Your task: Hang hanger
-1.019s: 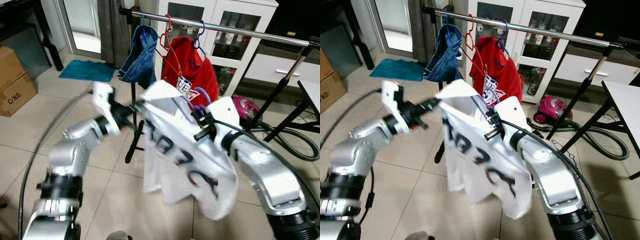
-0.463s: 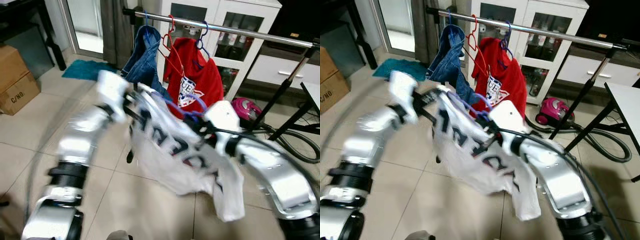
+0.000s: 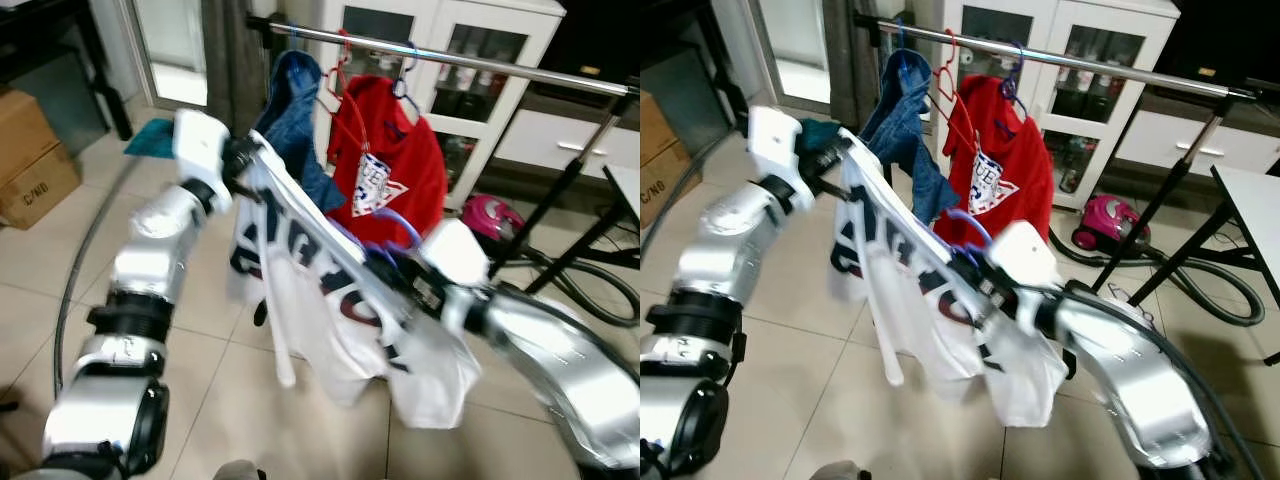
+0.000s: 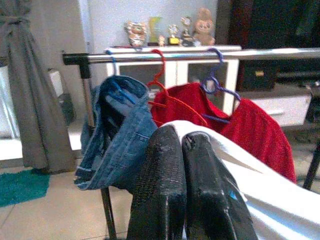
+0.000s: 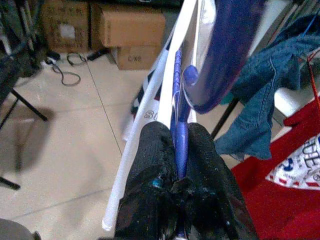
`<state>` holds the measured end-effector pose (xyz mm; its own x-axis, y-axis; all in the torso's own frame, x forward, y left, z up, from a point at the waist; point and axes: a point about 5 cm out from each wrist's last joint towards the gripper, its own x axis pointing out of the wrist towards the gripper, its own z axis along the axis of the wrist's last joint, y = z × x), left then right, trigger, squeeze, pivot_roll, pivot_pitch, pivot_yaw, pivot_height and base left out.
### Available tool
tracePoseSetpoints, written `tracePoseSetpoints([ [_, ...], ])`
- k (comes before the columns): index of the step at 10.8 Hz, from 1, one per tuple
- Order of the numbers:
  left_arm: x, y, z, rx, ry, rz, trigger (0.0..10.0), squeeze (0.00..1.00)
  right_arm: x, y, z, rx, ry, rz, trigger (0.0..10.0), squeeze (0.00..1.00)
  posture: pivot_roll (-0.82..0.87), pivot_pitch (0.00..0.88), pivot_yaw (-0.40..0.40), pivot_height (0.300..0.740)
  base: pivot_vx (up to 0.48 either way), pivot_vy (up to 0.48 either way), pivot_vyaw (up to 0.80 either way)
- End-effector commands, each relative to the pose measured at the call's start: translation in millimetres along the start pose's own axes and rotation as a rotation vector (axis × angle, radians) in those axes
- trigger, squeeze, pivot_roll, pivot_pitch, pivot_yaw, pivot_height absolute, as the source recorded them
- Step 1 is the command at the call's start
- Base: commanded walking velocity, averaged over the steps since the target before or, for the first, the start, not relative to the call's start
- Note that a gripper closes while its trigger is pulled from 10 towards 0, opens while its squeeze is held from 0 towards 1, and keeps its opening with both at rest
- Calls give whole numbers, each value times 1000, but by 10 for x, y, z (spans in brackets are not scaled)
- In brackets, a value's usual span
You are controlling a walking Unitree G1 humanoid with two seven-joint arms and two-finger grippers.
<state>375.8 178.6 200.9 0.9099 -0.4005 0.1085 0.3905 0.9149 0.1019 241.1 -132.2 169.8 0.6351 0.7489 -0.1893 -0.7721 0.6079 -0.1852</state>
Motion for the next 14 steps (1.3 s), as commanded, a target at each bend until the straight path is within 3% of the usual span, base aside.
tracePoseSetpoints([
  [1, -9, 212, 171, -30, -65, 98, 0, 0, -109, -41, -13, 34, -16, 10, 10000, 0, 9, 0, -34, 740, 0, 0, 0],
  [3, -37, 346, -15, -59, 2, 253, 0, 0, -157, -101, 18, 192, -151, -42, 10000, 0, 10, 0, -30, 740, 0, 0, 0],
  [4, -50, 365, -87, -94, 14, 300, 0, 0, -170, -93, 46, 229, -196, -37, 10000, 0, 9, 0, -29, 740, 0, 0, 0],
  [5, -18, 269, -133, -113, 17, 250, 0, 0, -167, -66, 43, 242, -203, -30, 10000, 0, 9, 0, -24, 740, 0, 0, 0],
  [6, 53, 31, -155, -141, 10, 94, 0, 0, -95, -74, 34, 260, -190, -73, 10000, 0, 7, 0, -18, 740, 0, 0, 0],
  [7, 111, -384, -186, -174, 7, -144, 0, 0, 80, -165, 14, 298, -169, -216, 10000, 0, 4, 0, -13, 740, 0, 0, 0],
  [9, 113, -869, -193, -205, 6, -372, 0, 0, 314, -305, 4, 350, -183, -389, 10000, 0, 1, 0, -8, 740, 0, 0, 0],
  [11, 113, -869, -193, -205, 6, -372, 0, 0, 314, -305, 4, 350, -183, -389, 10000, 0, 1, 0, -8, 740, 0, 0, 0],
  [12, -63, -1077, -230, -213, 22, -459, 0, 0, 293, -652, -162, 454, -168, -691, 10000, 0, 26, 0, -28, 740, 0, 0, 0],
  [13, -223, -1030, -292, -199, 48, -430, 0, 0, 160, -780, -285, 487, -133, -802, 10000, 0, 34, 0, -33, 740, 0, 0, 0],
  [14, -284, -951, -333, -185, 66, -384, 0, 0, 93, -774, -350, 467, -75, -813, 10000, 0, 36, 0, -34, 740, 0, 0, 0],
])
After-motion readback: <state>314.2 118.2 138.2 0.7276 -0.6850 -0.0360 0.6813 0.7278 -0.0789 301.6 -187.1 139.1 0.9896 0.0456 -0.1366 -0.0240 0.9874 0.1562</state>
